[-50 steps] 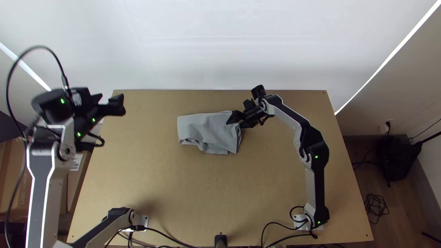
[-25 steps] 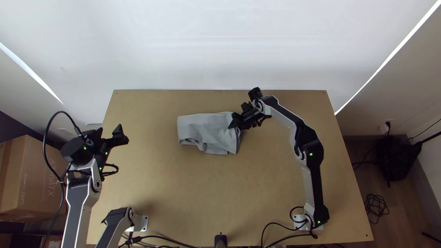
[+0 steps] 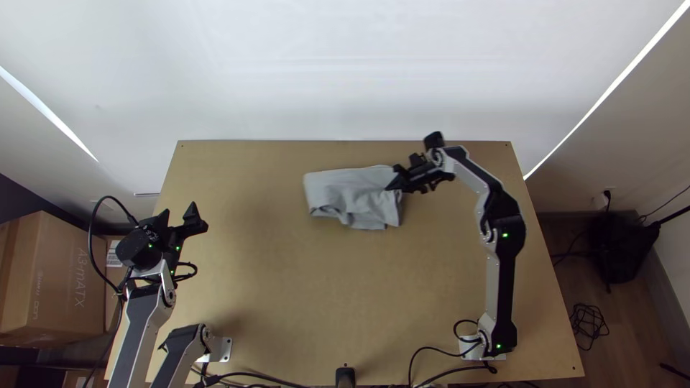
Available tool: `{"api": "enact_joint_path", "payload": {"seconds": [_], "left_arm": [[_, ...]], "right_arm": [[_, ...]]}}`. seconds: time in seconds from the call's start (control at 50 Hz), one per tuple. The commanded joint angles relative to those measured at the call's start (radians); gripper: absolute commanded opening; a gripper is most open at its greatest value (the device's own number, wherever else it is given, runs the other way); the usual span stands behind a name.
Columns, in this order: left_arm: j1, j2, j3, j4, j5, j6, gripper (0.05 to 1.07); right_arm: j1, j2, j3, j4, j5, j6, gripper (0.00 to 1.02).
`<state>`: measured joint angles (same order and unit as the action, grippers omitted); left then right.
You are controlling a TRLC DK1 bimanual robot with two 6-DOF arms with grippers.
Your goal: Fold the t-shirt
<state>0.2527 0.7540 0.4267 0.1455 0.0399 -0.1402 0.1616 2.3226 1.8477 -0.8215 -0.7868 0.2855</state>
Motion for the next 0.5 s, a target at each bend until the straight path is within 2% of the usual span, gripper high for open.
{"api": "enact_joint_path", "payload": {"seconds": [0.0, 0.28, 0.48], "left_arm": [[0.005, 0.019, -0.045, 0.06, -0.003, -0.016, 1.02], [-0.001, 0.076, -0.072, 0.131, -0.003, -0.013, 1.02], [-0.02, 0.117, -0.055, 0.155, -0.002, -0.061, 1.02]], "right_arm": [[-0.135, -0.049, -0.068, -0.01, 0.017, -0.04, 0.02], [-0.451, -0.086, -0.117, -0.024, 0.023, -0.143, 0.02], [-0.617, -0.095, -0.113, -0.034, 0.027, -0.17, 0.02]]}}
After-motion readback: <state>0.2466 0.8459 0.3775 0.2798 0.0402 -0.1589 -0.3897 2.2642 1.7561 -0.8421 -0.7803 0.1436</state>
